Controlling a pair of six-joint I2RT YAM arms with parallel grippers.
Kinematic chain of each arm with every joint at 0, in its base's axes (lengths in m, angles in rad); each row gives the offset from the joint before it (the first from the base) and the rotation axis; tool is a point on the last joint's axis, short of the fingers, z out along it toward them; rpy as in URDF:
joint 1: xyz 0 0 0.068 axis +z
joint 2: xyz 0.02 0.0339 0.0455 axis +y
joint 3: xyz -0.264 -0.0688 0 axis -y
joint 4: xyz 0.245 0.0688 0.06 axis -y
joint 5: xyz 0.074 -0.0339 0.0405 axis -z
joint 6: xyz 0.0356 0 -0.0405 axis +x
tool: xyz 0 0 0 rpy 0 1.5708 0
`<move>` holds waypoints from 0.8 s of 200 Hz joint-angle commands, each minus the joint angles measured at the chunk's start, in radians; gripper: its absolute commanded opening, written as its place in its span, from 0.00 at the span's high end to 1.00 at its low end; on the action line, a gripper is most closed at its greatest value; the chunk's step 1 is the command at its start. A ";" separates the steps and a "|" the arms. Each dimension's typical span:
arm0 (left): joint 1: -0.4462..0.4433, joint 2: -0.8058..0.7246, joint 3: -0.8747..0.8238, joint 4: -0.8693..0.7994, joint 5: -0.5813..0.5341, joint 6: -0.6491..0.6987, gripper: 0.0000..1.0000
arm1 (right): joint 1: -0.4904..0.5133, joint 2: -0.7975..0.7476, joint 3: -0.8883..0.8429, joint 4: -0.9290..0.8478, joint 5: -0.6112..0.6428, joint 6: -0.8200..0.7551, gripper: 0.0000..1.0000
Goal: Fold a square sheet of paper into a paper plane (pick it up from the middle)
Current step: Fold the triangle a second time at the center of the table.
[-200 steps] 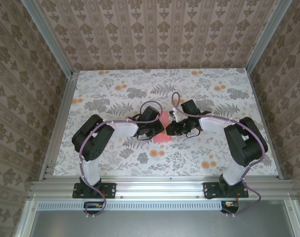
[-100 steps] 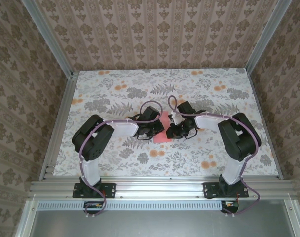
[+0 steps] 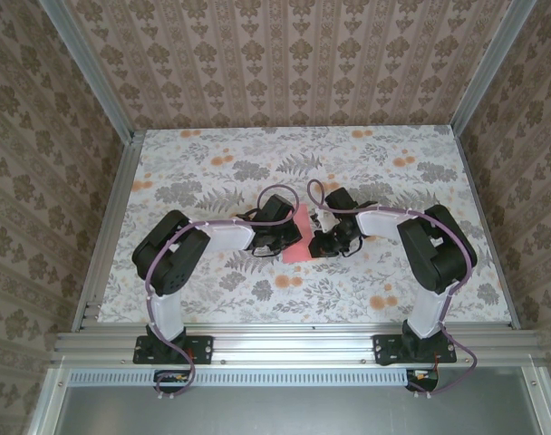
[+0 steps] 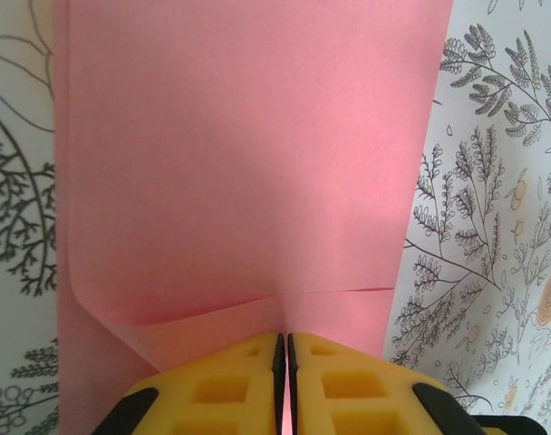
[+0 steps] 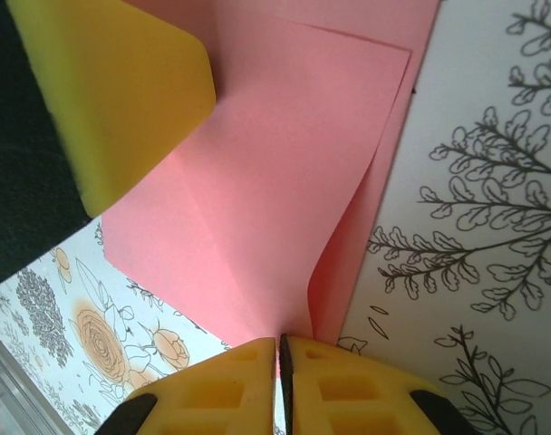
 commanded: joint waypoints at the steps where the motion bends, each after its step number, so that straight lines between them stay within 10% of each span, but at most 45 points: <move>1: -0.004 0.020 0.008 -0.076 -0.022 0.014 0.87 | -0.009 -0.036 0.013 -0.074 0.011 -0.030 0.85; 160: -0.004 0.015 0.017 -0.068 -0.014 0.015 0.87 | 0.005 -0.017 0.026 0.034 0.008 -0.005 0.68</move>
